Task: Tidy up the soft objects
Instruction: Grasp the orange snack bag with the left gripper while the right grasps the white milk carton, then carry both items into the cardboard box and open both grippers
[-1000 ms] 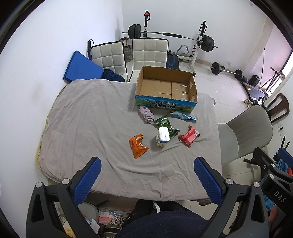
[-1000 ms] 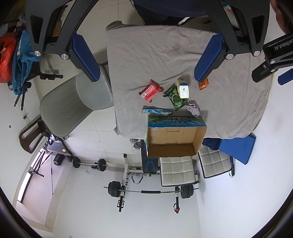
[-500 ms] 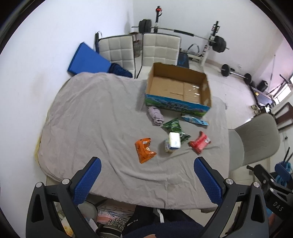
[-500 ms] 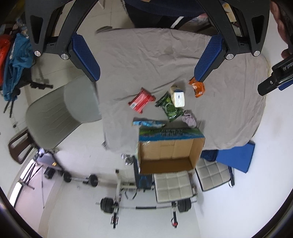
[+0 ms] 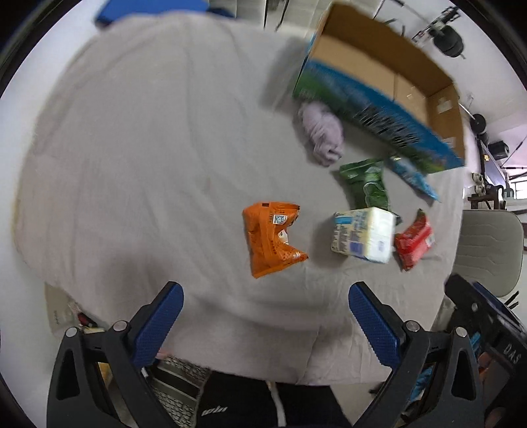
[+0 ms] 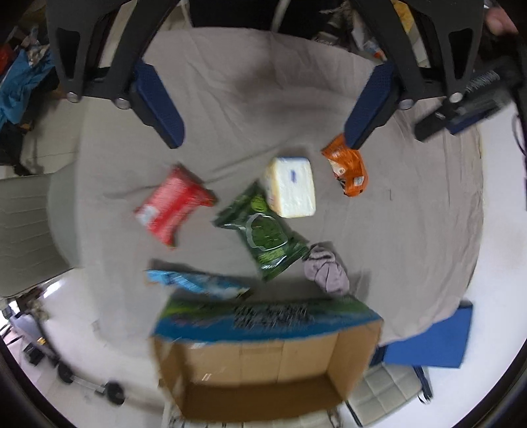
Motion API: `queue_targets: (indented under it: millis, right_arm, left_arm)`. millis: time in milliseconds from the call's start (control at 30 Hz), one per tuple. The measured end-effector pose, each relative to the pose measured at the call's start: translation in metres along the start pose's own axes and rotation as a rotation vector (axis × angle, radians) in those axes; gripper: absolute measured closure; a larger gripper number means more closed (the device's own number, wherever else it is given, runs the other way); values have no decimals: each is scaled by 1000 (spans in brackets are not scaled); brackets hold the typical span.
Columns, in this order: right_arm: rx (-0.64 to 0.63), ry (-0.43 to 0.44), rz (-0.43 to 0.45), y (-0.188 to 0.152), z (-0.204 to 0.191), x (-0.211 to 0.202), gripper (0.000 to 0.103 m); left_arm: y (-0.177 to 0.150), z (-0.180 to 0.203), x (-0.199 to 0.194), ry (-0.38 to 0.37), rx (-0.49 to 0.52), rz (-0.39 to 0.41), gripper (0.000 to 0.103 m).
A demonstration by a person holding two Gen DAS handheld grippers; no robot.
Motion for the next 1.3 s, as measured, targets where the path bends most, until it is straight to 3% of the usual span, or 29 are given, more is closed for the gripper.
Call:
queue_targets:
  millis: [267, 367, 433, 533, 600, 633, 1000, 1300]
  right_arm:
    - [-8, -45, -164, 31, -34, 95, 21]
    - [-2, -56, -229, 30, -39, 119, 37]
    - [-4, -73, -263, 28, -42, 132, 50]
    - [1, -88, -269, 25, -43, 141, 53]
    - [10, -88, -266, 24, -43, 142, 55]
    - [11, -90, -263, 24, -44, 143, 56]
    - [29, -86, -214, 15, -38, 108, 59]
    - [9, -56, -126, -5, -34, 43, 59]
  left_arm:
    - [31, -20, 105, -16, -56, -182, 0]
    - [30, -24, 129, -46, -73, -225, 0]
    - [29, -24, 138, -74, -75, -238, 5]
    - [27, -22, 150, -109, -73, -246, 24]
    - [27, -18, 153, -120, -56, -237, 54]
    - [27, -17, 155, -125, -47, -235, 60]
    - [8, 5, 110, 23, 89, -123, 65]
    - [-8, 31, 30, 16, 186, -10, 65]
Point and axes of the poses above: each gripper's, at about its wrist camera, not at the fingertips, and x roughly the way its jaws point, z to its right, y to its top, the point moved 1 cm from there along x, roughly the way its jaws point, and after that the axes turned 14 degrees about x, right-handed, at the moved point
